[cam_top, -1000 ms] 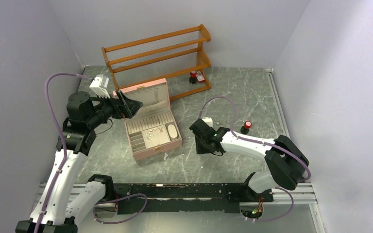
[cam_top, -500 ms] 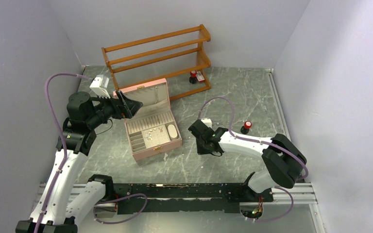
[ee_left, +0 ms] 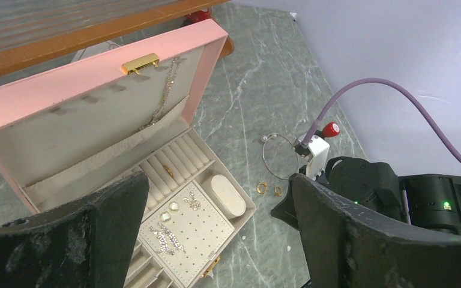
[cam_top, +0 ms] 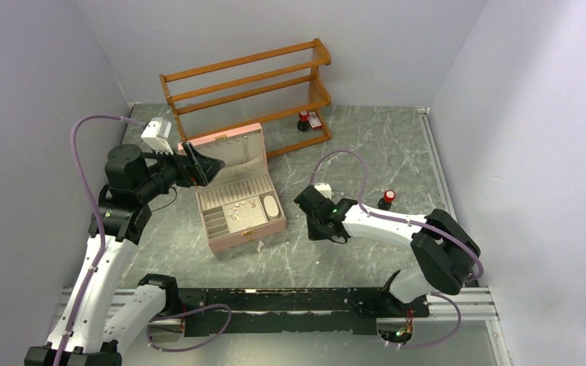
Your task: Organize the mixed jewelry
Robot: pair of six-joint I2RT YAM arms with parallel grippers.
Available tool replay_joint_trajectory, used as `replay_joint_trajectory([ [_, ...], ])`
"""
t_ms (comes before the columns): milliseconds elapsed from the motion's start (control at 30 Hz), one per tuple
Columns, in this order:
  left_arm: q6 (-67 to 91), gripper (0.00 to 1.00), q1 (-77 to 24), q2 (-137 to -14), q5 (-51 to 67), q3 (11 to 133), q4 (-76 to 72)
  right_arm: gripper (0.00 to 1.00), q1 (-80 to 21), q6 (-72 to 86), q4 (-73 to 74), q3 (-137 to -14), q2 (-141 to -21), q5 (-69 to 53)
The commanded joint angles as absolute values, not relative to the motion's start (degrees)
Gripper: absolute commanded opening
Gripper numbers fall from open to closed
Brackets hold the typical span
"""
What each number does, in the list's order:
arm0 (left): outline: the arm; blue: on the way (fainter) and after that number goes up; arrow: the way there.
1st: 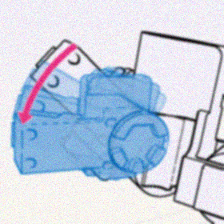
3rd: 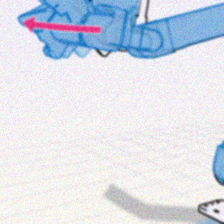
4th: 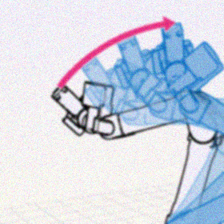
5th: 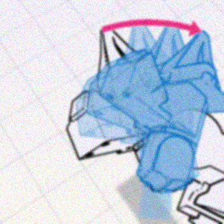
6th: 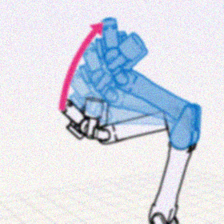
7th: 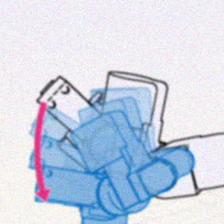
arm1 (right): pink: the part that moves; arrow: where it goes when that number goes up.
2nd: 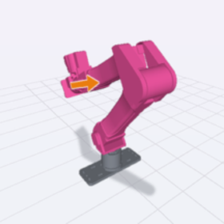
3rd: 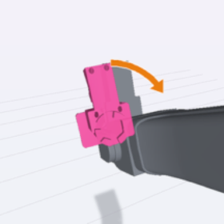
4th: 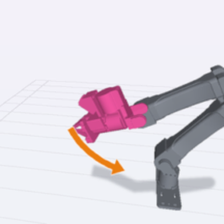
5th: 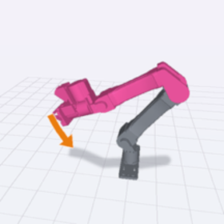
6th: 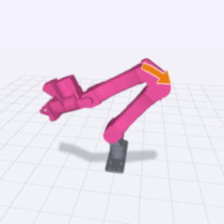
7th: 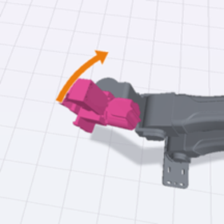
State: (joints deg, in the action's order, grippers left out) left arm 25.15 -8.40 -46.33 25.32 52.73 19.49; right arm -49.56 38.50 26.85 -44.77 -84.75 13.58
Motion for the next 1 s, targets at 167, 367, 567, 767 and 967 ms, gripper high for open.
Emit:
replay_joint_trajectory([
  [167, 25.22, 0.94, -8.34, -45.61, 25.55, 52.12, 17.84, 0.20, -49.73, 38.69, 26.88, -46.06, -85.39, 15.92],
  [367, 25.14, 0.93, -8.35, -45.60, 25.62, 52.03, 17.84, 0.16, -49.71, 38.76, 27.09, -46.07, -85.78, 15.98],
  [567, 25.22, 0.93, -8.35, -45.52, 25.74, 51.86, 17.75, 0.07, -49.80, 38.85, 26.64, -45.79, -85.82, 15.18],
  [767, 24.88, 0.93, -8.35, -45.62, 25.48, 52.25, 18.49, 0.00, -49.75, 39.28, 26.03, -45.79, -85.60, 13.93],
  [967, 24.25, 0.98, -8.35, -45.45, 24.39, 52.45, 19.38, 0.00, -49.21, 39.11, 24.28, -47.01, -82.89, 8.94],
])
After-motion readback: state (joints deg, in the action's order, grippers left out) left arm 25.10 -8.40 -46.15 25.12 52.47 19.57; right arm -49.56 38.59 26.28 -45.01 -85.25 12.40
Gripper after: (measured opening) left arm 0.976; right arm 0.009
